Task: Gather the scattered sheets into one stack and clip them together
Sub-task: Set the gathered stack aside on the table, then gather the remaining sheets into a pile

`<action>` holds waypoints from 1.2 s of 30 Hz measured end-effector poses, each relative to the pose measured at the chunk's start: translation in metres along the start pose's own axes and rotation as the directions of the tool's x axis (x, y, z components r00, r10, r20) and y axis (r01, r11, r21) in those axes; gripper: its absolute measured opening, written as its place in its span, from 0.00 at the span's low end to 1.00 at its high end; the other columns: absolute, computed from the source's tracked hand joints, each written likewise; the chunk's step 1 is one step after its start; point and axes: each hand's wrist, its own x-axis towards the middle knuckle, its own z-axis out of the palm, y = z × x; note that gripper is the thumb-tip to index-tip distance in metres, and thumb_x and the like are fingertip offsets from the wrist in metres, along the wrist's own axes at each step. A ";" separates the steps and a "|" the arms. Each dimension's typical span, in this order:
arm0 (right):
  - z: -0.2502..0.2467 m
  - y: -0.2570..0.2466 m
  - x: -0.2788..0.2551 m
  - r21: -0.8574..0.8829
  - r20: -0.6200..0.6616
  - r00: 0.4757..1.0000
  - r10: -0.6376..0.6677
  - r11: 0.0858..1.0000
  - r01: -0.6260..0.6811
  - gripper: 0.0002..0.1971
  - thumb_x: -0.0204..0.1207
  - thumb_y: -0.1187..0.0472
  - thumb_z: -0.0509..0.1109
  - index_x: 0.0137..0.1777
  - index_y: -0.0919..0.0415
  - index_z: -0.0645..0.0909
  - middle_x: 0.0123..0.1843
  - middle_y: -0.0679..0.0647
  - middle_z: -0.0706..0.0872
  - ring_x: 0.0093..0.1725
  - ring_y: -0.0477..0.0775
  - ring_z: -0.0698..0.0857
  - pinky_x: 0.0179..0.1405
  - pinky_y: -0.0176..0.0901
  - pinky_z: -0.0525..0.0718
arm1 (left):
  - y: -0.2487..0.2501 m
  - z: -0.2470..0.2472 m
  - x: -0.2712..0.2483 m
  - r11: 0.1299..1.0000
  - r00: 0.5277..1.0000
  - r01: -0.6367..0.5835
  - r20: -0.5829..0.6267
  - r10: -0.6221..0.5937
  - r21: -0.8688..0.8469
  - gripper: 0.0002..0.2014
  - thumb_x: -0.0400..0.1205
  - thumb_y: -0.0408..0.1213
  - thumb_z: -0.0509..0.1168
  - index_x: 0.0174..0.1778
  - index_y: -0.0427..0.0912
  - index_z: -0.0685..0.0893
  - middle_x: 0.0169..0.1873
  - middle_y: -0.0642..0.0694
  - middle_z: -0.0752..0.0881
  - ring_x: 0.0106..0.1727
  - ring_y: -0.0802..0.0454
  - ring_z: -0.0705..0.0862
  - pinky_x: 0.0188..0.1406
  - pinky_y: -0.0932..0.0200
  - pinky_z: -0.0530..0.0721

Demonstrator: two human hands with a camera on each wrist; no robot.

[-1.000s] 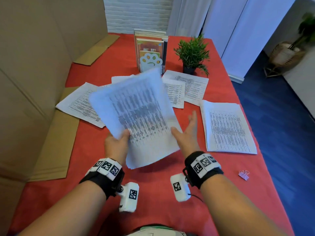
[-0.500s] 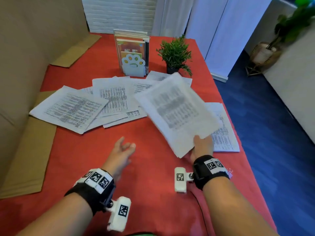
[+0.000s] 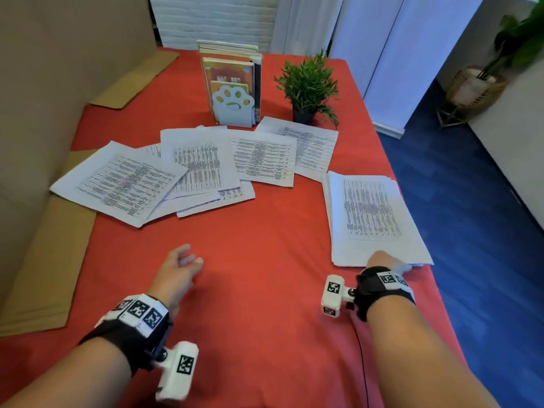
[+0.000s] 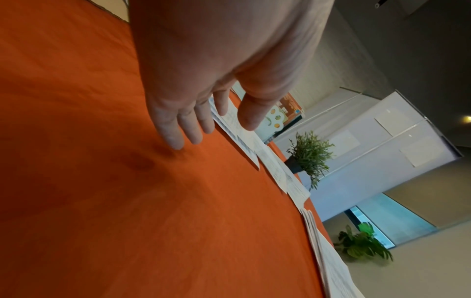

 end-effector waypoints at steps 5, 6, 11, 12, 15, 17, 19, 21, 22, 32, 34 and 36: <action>0.019 0.013 -0.054 -0.124 -0.203 0.941 -0.272 0.960 0.251 0.41 0.69 0.73 0.61 0.82 0.62 0.49 0.81 0.61 0.58 0.74 0.69 0.67 0.71 0.60 0.68 | -0.004 -0.023 0.026 1.000 0.992 0.016 -0.123 -0.017 -0.009 0.22 0.80 0.31 0.65 0.71 0.43 0.72 0.68 0.38 0.78 0.61 0.45 0.79 0.57 0.49 0.75; 0.027 0.023 -0.066 -0.188 -0.138 0.921 -0.363 0.923 0.335 0.41 0.68 0.73 0.62 0.82 0.60 0.51 0.82 0.58 0.56 0.76 0.69 0.65 0.73 0.62 0.66 | -0.002 -0.028 0.032 0.999 0.989 0.029 -0.147 -0.032 -0.020 0.22 0.80 0.31 0.65 0.71 0.43 0.72 0.69 0.38 0.78 0.64 0.44 0.78 0.61 0.46 0.75; 0.085 0.045 -0.100 -0.283 0.551 0.577 -0.603 0.516 0.809 0.29 0.71 0.72 0.65 0.72 0.54 0.74 0.78 0.58 0.64 0.78 0.58 0.66 0.77 0.47 0.61 | 0.014 -0.058 0.064 0.985 0.958 0.128 -0.241 -0.153 -0.116 0.23 0.81 0.35 0.64 0.73 0.45 0.70 0.71 0.37 0.75 0.60 0.42 0.77 0.54 0.47 0.74; 0.096 0.043 -0.102 -0.270 0.669 0.477 -0.569 0.412 0.870 0.26 0.72 0.71 0.65 0.71 0.55 0.75 0.77 0.58 0.65 0.77 0.58 0.67 0.77 0.44 0.61 | 0.018 -0.065 0.071 0.979 0.951 0.142 -0.255 -0.176 -0.145 0.24 0.81 0.35 0.64 0.73 0.46 0.70 0.72 0.36 0.74 0.65 0.41 0.76 0.55 0.45 0.75; 0.129 0.025 -0.096 -0.278 0.823 0.307 -0.477 0.134 0.951 0.25 0.75 0.65 0.66 0.73 0.52 0.74 0.79 0.57 0.65 0.77 0.59 0.67 0.78 0.50 0.66 | 0.031 -0.087 0.092 0.957 0.928 0.173 -0.287 -0.237 -0.233 0.25 0.80 0.34 0.65 0.74 0.49 0.68 0.75 0.41 0.71 0.74 0.42 0.70 0.60 0.39 0.75; 0.144 0.006 -0.088 -0.323 0.837 0.290 -0.463 0.008 0.946 0.25 0.75 0.62 0.65 0.74 0.50 0.73 0.81 0.56 0.62 0.79 0.59 0.64 0.77 0.57 0.66 | 0.038 -0.096 0.102 0.943 0.928 0.178 -0.272 -0.257 -0.282 0.27 0.81 0.33 0.65 0.75 0.51 0.66 0.75 0.43 0.70 0.76 0.43 0.68 0.64 0.37 0.74; 0.159 -0.011 -0.079 -0.381 0.839 0.307 -0.449 -0.080 0.921 0.25 0.76 0.60 0.64 0.74 0.47 0.72 0.83 0.54 0.59 0.81 0.60 0.60 0.76 0.62 0.66 | 0.045 -0.103 0.112 0.939 0.937 0.173 -0.243 -0.249 -0.297 0.29 0.81 0.33 0.64 0.77 0.54 0.64 0.75 0.44 0.71 0.76 0.43 0.68 0.64 0.37 0.73; 0.174 -0.025 -0.070 -0.436 0.837 0.339 -0.431 -0.149 0.888 0.25 0.76 0.57 0.64 0.74 0.44 0.72 0.84 0.53 0.57 0.82 0.60 0.58 0.77 0.64 0.64 | 0.052 -0.109 0.123 0.942 0.948 0.166 -0.214 -0.234 -0.292 0.29 0.81 0.33 0.63 0.76 0.57 0.65 0.76 0.46 0.69 0.77 0.43 0.67 0.63 0.38 0.75; 0.182 -0.030 -0.066 -0.461 0.833 0.359 -0.421 -0.168 0.871 0.24 0.76 0.56 0.64 0.74 0.42 0.72 0.85 0.51 0.56 0.82 0.60 0.56 0.78 0.65 0.62 | 0.055 -0.110 0.129 0.942 0.953 0.165 -0.199 -0.228 -0.291 0.28 0.81 0.32 0.63 0.76 0.58 0.66 0.77 0.47 0.69 0.77 0.43 0.67 0.62 0.38 0.75; 0.235 -0.052 -0.048 -0.550 0.812 0.438 -0.386 -0.252 0.796 0.30 0.79 0.55 0.59 0.81 0.49 0.57 0.85 0.44 0.52 0.82 0.57 0.55 0.75 0.67 0.62 | 0.059 -0.105 0.175 0.974 0.948 0.057 -0.295 -0.121 -0.217 0.19 0.71 0.39 0.72 0.59 0.45 0.85 0.59 0.35 0.86 0.57 0.36 0.85 0.51 0.52 0.84; 0.236 -0.053 -0.054 -0.533 0.803 0.402 -0.440 -0.230 0.814 0.29 0.78 0.55 0.60 0.79 0.51 0.61 0.83 0.44 0.58 0.78 0.58 0.63 0.70 0.64 0.68 | 0.045 -0.111 0.188 0.989 0.926 0.041 -0.367 -0.090 -0.139 0.18 0.56 0.45 0.78 0.42 0.56 0.87 0.47 0.41 0.89 0.49 0.36 0.89 0.56 0.41 0.86; 0.234 -0.055 -0.062 -0.465 0.824 0.322 -0.467 -0.230 0.855 0.27 0.77 0.55 0.62 0.77 0.51 0.65 0.80 0.45 0.64 0.75 0.58 0.67 0.68 0.63 0.68 | 0.044 -0.109 0.182 0.999 0.919 0.028 -0.391 -0.041 -0.040 0.16 0.60 0.35 0.76 0.40 0.57 0.87 0.50 0.40 0.88 0.48 0.40 0.89 0.56 0.40 0.86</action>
